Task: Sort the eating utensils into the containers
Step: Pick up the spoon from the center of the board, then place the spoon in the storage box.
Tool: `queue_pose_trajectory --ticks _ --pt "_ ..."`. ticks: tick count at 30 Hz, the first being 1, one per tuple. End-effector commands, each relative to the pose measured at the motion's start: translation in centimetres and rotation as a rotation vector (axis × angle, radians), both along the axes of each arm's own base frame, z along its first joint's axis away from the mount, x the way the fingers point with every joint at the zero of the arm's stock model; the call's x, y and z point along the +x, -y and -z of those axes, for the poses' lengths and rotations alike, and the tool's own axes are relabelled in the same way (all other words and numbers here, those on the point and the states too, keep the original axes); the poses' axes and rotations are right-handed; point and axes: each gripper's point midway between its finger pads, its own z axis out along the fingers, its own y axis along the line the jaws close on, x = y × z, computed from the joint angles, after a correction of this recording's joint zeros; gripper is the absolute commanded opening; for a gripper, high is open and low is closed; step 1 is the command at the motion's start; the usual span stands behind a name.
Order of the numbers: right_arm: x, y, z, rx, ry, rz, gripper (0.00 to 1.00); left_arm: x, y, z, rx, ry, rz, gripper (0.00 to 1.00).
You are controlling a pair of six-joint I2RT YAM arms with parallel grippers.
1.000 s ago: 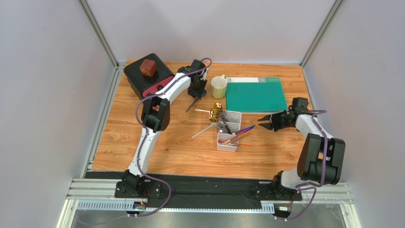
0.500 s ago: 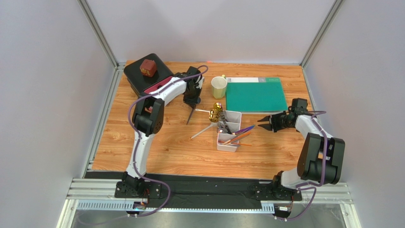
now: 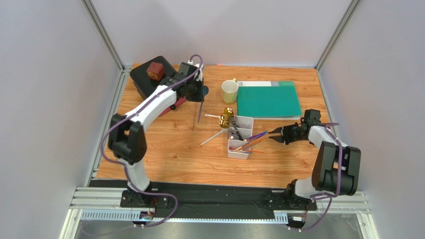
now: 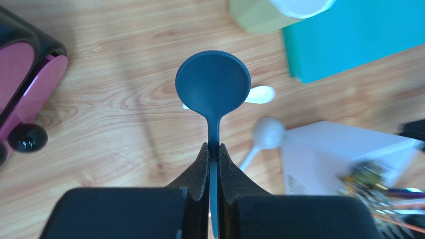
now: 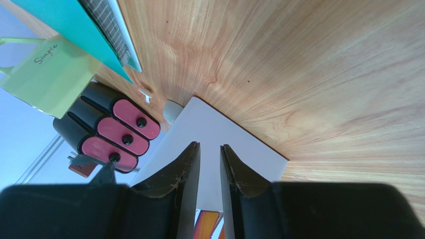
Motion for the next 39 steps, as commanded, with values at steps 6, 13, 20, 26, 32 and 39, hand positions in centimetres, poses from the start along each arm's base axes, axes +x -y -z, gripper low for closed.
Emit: queue_pose_trajectory --ticks 6,13,20,26,32,39 --pt "-0.4 -0.1 -1.0 -0.014 0.042 -0.001 0.26 -3.7 2.1 -13.5 -0.485 0.190 -0.081 0.00" --pt "-0.9 -0.2 -0.7 -0.020 0.057 -0.013 0.26 -5.1 4.2 -18.9 -0.741 0.401 -0.109 0.00" --pt "-0.2 -0.1 -1.7 -0.059 0.133 -0.055 0.27 -5.2 11.2 -21.0 -0.701 0.502 -0.020 0.00" --pt "0.2 -0.4 -1.8 -0.043 0.184 -0.064 0.27 -5.8 13.7 -17.5 -0.568 0.616 0.008 0.00" --pt "0.3 -0.4 -2.0 -0.071 0.235 -0.091 0.27 -4.9 14.5 -14.3 -0.524 0.693 0.051 0.00" --pt "-0.2 -0.4 -1.3 -0.090 0.232 -0.119 0.27 -6.0 16.3 -11.9 -0.507 0.734 0.131 0.00"
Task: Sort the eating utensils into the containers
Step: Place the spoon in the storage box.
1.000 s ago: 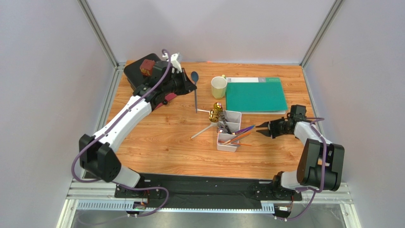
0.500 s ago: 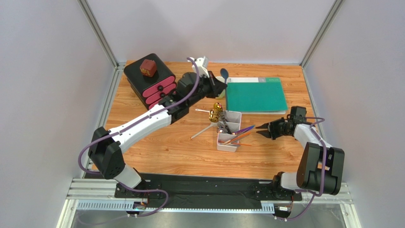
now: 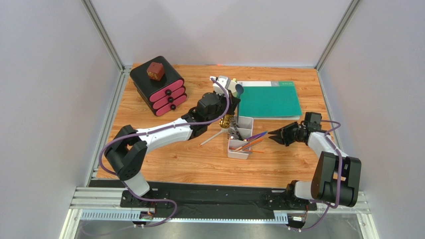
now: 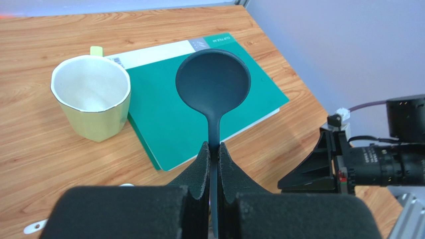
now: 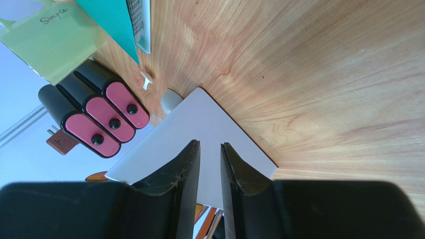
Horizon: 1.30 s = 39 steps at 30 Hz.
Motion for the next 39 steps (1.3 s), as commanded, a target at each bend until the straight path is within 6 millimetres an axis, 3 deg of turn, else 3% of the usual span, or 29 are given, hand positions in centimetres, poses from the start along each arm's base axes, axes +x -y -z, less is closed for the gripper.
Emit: queue_pose_trajectory --ticks 1,13,24,28,36,39 --pt "0.1 -0.1 -0.2 -0.027 0.058 -0.041 0.27 -0.6 1.4 -2.6 -0.055 0.151 0.038 0.00" --pt "-0.2 -0.3 0.1 -0.020 0.053 -0.052 0.27 -2.1 1.4 0.4 0.000 0.118 0.025 0.00" --pt "-0.7 -0.4 0.6 -0.016 0.039 -0.062 0.24 -1.8 1.0 3.1 0.064 0.069 0.003 0.00" --pt "-0.6 -0.4 0.6 -0.016 0.034 -0.058 0.24 -1.9 0.8 4.3 0.119 0.037 -0.002 0.14" --pt "-0.4 -0.3 0.6 -0.019 0.037 -0.045 0.24 -2.6 -0.1 6.5 0.193 -0.004 -0.004 0.17" --pt "-0.7 -0.3 1.1 -0.020 0.029 -0.042 0.24 -2.9 -0.6 6.8 0.200 -0.008 -0.008 0.12"
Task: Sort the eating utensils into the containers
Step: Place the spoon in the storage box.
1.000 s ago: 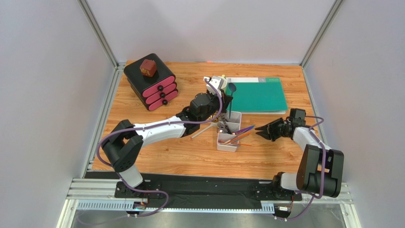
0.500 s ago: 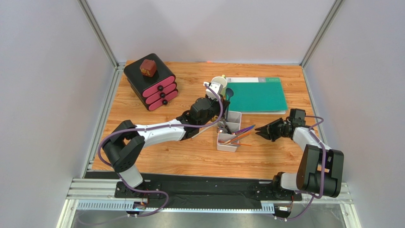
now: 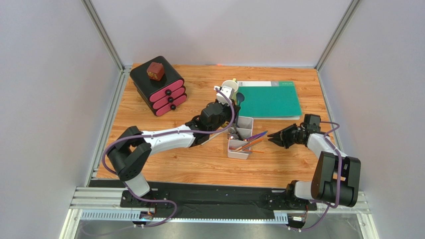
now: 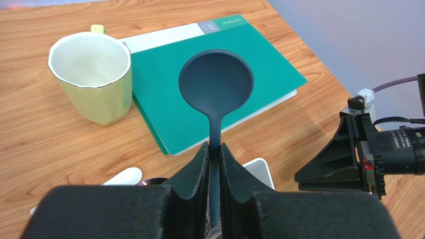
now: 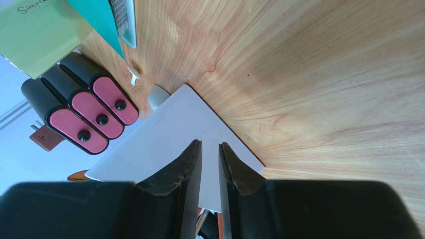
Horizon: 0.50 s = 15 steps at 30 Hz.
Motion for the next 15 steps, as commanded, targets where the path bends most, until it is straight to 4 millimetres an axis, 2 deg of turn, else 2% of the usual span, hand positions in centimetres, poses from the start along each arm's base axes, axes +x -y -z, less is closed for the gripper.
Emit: queue_pose_trajectory --ticks 1,8,12,15 --pt "0.1 -0.1 0.3 -0.002 0.019 -0.003 0.24 -0.9 -1.2 3.1 0.106 -0.051 -0.008 0.00" --pt "0.0 -0.3 0.4 0.007 0.017 -0.008 0.24 -0.4 -1.6 3.9 0.080 -0.076 -0.065 0.00" --pt "-0.1 -0.2 0.2 0.002 0.015 -0.005 0.24 -0.5 -1.5 3.2 0.059 -0.115 -0.078 0.00" --pt "0.0 -0.2 0.1 0.001 0.015 -0.002 0.24 -0.1 -2.2 2.8 0.021 -0.166 -0.151 0.00"
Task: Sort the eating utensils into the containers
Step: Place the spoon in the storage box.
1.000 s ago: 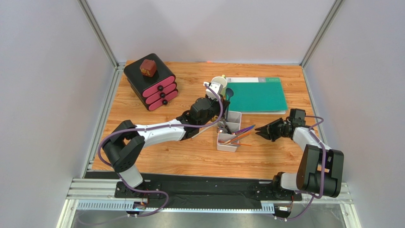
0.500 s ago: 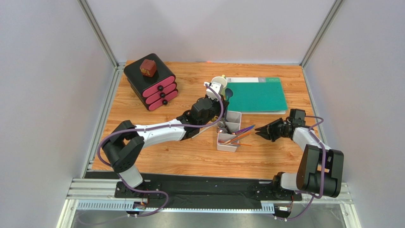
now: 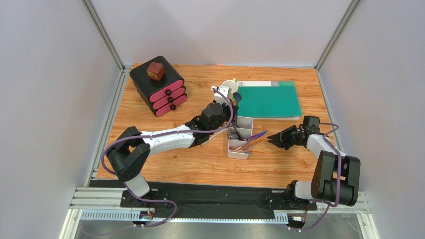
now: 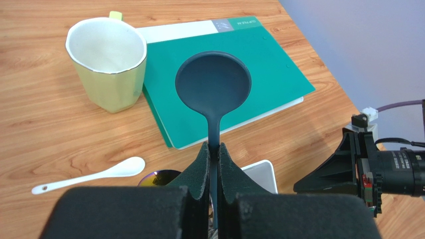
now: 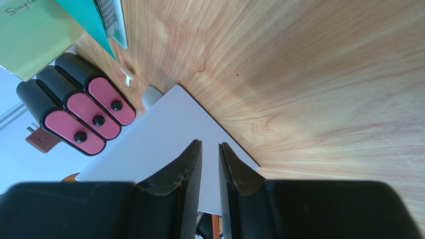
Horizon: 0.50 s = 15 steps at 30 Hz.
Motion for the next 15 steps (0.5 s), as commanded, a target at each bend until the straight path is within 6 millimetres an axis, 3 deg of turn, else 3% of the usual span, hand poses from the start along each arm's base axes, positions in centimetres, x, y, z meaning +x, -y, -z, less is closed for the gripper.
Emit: queue_pose_trajectory --ticks 1,8,15 --pt "0.5 0.0 -0.6 -0.001 0.026 0.002 0.24 -0.1 -1.8 2.4 0.032 -0.132 -0.115 0.00" --pt "0.5 -0.1 -0.9 0.004 0.030 -0.003 0.24 1.0 -0.5 0.0 -0.075 -0.148 -0.151 0.00" --pt "-0.8 -0.3 0.0 -0.007 0.015 -0.022 0.24 1.5 -0.3 0.5 -0.105 -0.169 -0.184 0.00"
